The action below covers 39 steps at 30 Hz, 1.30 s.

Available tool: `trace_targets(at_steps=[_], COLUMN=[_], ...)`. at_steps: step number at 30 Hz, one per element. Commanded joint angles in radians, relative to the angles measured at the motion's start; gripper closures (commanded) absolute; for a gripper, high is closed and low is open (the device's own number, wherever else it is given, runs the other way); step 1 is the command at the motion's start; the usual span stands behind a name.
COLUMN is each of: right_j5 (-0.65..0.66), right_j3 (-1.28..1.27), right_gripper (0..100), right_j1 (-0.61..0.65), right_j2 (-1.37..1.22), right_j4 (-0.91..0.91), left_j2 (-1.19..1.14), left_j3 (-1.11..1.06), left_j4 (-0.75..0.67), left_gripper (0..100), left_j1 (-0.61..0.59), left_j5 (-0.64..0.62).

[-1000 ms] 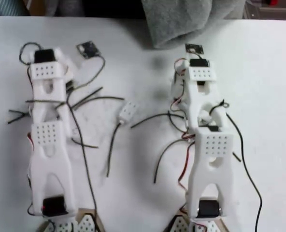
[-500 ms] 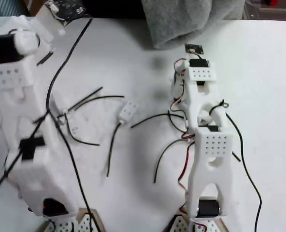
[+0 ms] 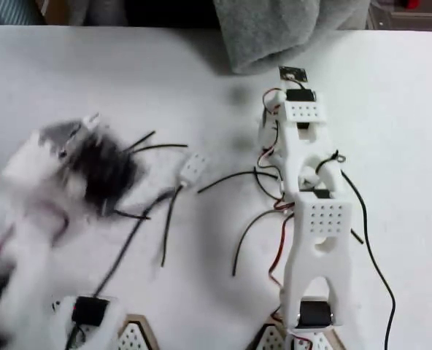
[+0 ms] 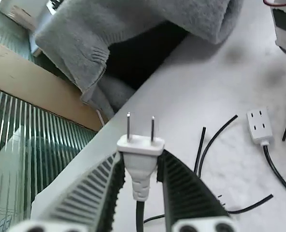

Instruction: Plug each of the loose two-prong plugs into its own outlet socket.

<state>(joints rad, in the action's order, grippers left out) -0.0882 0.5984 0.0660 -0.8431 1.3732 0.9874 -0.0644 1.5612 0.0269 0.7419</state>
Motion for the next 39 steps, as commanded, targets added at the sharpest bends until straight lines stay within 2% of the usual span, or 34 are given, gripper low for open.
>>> trace_targets(at_steps=[1, 11, 15, 21, 29, 35, 39], right_j5=[0.002, 0.002, 0.0, 0.0, 0.008, 0.009, 0.009], right_j3=[0.0, 0.0, 0.002, 0.091, 0.373, 0.617, 0.726], right_gripper=[68.0, 68.0, 68.0, 68.0, 68.0, 69.0, 76.1], right_j1=[-0.01, -0.012, -0.01, 0.007, 0.051, 0.213, 0.321], right_j2=[0.002, 0.002, 0.004, 0.091, 0.295, 0.443, 0.552], right_j4=[-0.015, -0.019, -0.019, 0.07, 0.211, 0.311, 0.34], left_j2=[0.259, 0.86, 0.832, 0.837, 0.837, 0.837, 0.837], left_j3=[-0.282, -0.872, -0.941, -1.016, -1.145, -1.223, -1.263], left_j4=[-0.141, -0.417, -0.477, -0.707, -0.924, -1.002, -1.053], left_gripper=[98, 98, 98, 98, 98, 98, 98], left_j1=[0.022, 0.234, 0.245, 0.246, 0.289, 0.366, 0.364], left_j5=[-0.077, -0.324, -0.388, -0.571, -0.585, -0.585, -0.585])
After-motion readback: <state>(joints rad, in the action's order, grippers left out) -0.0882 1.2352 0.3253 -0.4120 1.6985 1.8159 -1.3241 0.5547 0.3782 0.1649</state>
